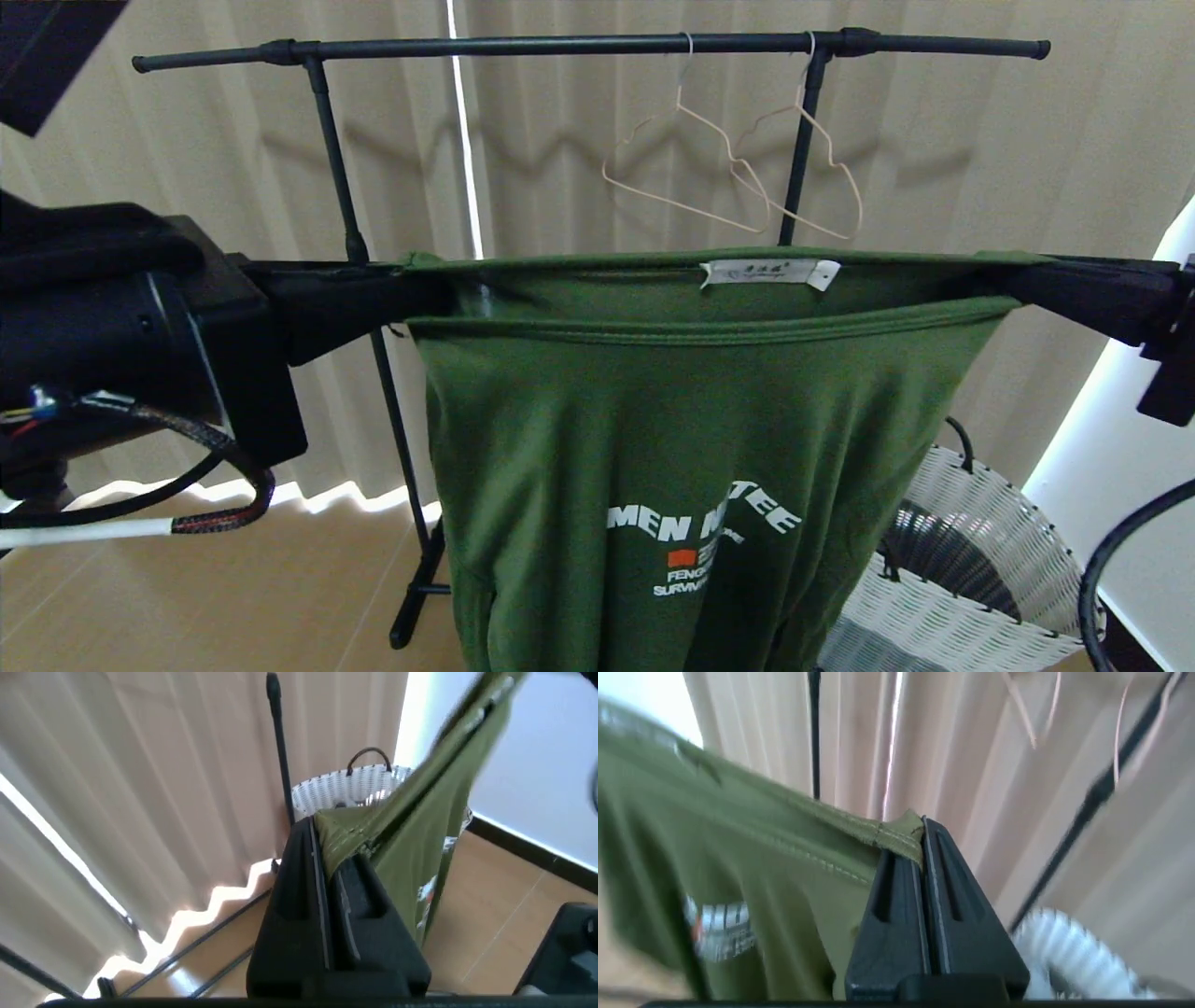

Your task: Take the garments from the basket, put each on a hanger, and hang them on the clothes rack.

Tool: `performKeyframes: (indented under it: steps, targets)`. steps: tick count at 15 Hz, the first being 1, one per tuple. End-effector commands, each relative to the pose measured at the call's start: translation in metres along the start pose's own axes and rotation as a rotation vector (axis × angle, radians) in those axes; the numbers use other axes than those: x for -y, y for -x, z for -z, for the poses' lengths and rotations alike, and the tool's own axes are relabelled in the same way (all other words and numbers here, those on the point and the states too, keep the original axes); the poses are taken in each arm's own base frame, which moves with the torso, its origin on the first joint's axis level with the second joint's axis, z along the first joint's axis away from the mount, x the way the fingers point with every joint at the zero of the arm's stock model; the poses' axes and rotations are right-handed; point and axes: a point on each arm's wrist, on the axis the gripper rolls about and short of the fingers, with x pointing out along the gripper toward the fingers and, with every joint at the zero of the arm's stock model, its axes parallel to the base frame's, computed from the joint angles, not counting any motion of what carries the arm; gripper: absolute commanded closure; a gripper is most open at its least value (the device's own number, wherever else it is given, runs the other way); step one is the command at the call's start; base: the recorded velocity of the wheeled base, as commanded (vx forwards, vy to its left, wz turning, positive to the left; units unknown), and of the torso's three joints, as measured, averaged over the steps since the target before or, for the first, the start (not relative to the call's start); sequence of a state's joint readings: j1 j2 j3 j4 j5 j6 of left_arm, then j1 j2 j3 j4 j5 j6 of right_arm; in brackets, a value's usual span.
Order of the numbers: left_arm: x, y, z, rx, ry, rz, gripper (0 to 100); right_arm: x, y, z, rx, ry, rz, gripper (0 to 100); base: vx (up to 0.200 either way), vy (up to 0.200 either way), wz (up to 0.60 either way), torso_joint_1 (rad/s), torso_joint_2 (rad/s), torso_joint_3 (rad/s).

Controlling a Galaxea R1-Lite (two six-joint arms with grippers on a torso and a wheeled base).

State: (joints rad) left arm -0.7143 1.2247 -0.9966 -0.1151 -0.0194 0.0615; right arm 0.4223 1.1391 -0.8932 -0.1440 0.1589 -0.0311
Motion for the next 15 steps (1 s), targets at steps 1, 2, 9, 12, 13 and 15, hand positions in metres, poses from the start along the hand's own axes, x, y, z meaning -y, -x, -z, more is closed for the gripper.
performKeyframes:
  steps: [1,2,9,12,13,15]
  targets:
    - [-0.002,-0.043,-0.013,0.009,0.005,-0.002,100,-0.008,0.048,-0.004,0.038,0.008,-0.040,100,0.000,0.000,0.00,0.000,0.00,0.000]
    - [-0.004,-0.060,-0.025,0.045,0.010,-0.008,100,-0.015,0.057,0.002,0.030,0.010,-0.133,100,0.000,0.000,0.00,0.000,0.00,0.000]
    - [-0.004,-0.083,-0.035,0.059,0.019,-0.008,100,-0.028,0.055,0.011,0.005,0.017,-0.283,100,0.000,0.000,0.00,0.000,0.00,0.000]
    - [-0.005,-0.077,-0.033,0.042,0.020,-0.009,100,-0.022,0.041,0.011,-0.025,0.050,-0.217,100,0.000,0.000,0.00,0.000,0.00,0.000]
    - [-0.005,-0.067,-0.030,0.010,0.017,-0.009,100,-0.015,0.034,0.012,-0.043,0.061,-0.168,100,0.000,0.000,0.00,0.000,0.00,0.000]
    - [-0.008,-0.045,-0.028,-0.034,0.017,-0.021,100,-0.007,0.023,0.012,-0.052,0.083,-0.118,100,0.000,0.000,0.00,0.000,0.00,0.000]
